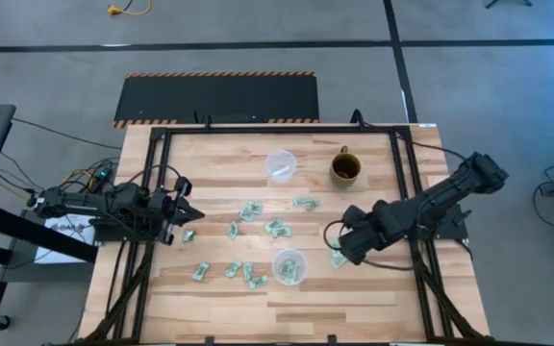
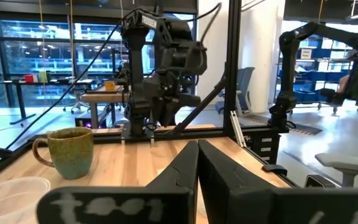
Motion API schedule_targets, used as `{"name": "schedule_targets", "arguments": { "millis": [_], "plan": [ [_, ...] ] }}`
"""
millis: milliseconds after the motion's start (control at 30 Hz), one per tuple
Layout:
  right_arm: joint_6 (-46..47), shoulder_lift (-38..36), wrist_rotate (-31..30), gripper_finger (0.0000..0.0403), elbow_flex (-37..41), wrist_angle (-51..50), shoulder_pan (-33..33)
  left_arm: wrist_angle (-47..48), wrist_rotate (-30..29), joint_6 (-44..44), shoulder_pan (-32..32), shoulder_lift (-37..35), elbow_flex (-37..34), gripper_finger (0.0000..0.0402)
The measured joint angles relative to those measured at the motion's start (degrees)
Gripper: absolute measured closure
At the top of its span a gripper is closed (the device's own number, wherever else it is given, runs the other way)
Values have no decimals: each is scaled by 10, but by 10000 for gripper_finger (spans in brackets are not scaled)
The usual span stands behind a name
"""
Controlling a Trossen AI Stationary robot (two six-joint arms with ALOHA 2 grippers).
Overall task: Pick and place Stevia / Truvia into bins
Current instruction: Put the stevia packet into the bottom transparent container
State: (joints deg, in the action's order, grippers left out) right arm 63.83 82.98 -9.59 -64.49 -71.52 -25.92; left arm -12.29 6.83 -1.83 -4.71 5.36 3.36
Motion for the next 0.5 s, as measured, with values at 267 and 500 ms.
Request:
{"name": "schedule_targets", "arguments": {
  "millis": [267, 500],
  "plan": [
    [32, -38, 50, 256, 84, 173, 35, 28, 0, -1, 0, 0, 0, 401],
    [17, 33, 70, 258, 86, 186, 70, 97, 0, 3, 0, 0, 0, 401]
  ]
}}
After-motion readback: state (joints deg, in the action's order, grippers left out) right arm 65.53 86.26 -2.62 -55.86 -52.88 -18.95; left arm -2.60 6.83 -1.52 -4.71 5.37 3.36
